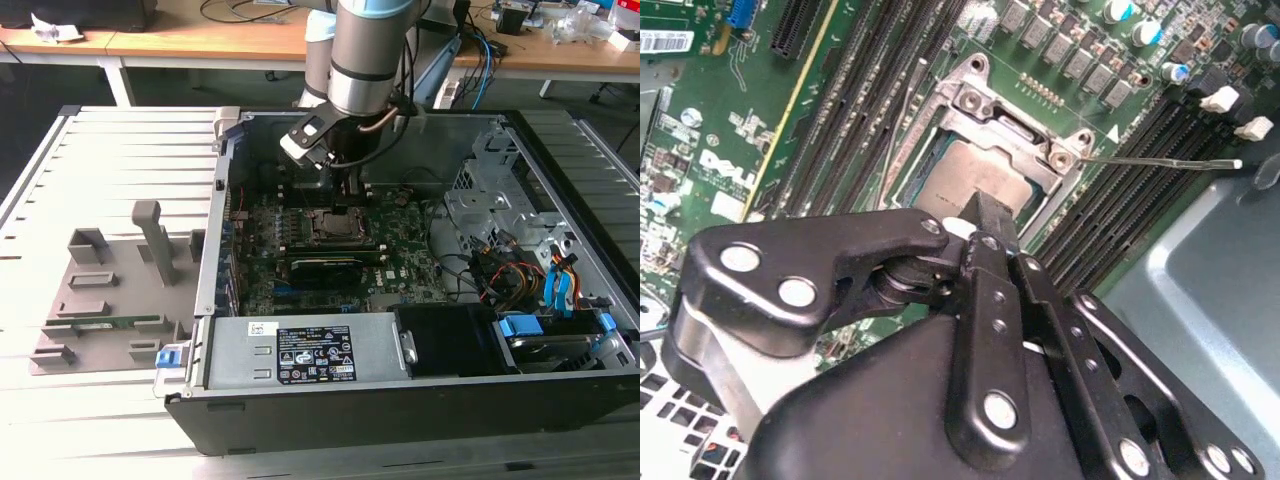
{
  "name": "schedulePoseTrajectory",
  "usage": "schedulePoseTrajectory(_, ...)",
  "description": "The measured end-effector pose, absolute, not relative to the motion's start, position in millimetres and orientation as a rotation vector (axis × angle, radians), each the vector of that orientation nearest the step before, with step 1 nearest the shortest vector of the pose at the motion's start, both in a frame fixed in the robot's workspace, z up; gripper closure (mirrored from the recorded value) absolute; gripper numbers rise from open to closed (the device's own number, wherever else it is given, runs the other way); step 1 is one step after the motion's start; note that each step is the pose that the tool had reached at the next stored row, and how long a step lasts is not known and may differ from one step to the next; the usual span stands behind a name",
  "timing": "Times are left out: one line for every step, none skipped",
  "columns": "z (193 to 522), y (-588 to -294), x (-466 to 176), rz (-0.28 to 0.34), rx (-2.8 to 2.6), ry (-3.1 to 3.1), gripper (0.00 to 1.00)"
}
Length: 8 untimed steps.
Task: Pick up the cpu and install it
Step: 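Close the cpu cover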
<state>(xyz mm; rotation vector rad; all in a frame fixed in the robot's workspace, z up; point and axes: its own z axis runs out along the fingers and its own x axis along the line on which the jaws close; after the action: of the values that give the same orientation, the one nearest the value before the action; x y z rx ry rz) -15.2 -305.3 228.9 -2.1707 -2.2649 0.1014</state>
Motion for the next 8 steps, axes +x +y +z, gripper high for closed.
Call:
schedulePoseTrajectory(230,-305,-15,0.101,-2.171,-2.265,0.89)
schedulePoseTrajectory(231,-305,-15,0.101,-2.171,-2.265,0.89)
schedulePoseTrajectory(232,-305,-15,0.101,-2.171,-2.265,0.89)
schedulePoseTrajectory(234,-305,-15,0.101,-2.171,-2.265,0.89)
schedulePoseTrajectory(235,-305,-15,0.101,-2.171,-2.265,0.89)
schedulePoseTrajectory(236,-305,-15,0.101,-2.171,-2.265,0.89)
schedulePoseTrajectory(239,-305,-15,0.101,-2.171,-2.265,0.89)
schedulePoseTrajectory(241,-305,-15,0.101,-2.171,-2.265,0.89)
